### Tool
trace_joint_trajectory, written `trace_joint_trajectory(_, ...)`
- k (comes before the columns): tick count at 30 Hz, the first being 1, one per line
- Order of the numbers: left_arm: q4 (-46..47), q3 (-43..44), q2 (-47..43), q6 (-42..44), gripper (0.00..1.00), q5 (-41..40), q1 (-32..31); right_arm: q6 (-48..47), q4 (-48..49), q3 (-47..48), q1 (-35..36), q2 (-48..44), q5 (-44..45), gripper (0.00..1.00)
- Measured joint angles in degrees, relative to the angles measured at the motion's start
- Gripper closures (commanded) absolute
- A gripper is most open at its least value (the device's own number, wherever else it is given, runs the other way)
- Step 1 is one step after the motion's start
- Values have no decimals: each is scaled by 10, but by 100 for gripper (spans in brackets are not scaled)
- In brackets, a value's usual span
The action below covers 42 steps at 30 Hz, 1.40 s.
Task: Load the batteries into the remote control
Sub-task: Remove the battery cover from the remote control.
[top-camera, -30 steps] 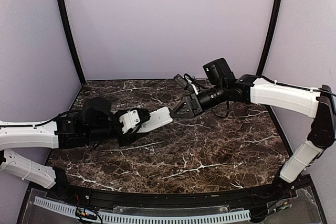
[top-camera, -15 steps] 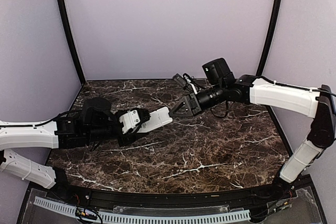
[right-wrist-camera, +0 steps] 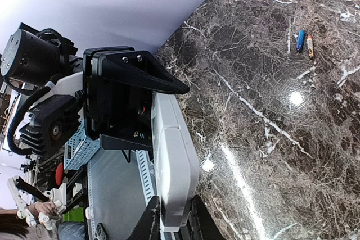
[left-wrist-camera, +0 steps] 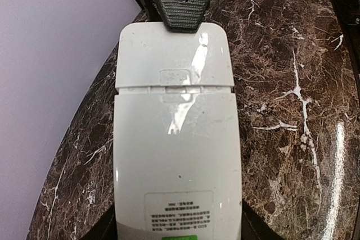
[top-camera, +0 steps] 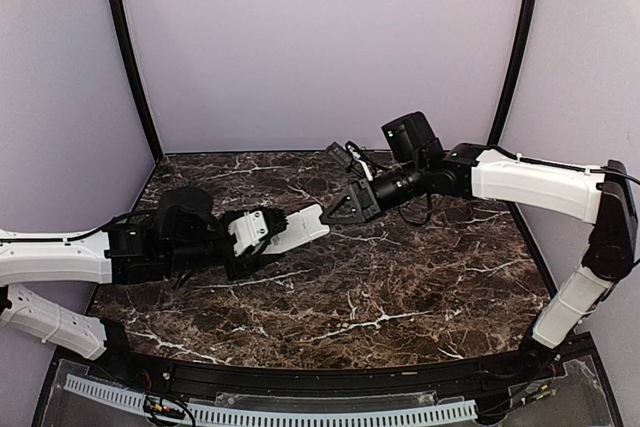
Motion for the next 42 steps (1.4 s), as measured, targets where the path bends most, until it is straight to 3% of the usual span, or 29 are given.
trace_joint_trajectory(30,-37,18,56,-16,100,-41,0,6,-25,3,22,30,104,79)
trace_joint_trajectory(37,-47,32,77,-19,100,-50,-1,6,-31,3,26,33,139,82)
trace_joint_trajectory(42,-57,32,82,-19,100,-56,-3,2,-43,3,30,36,152,89)
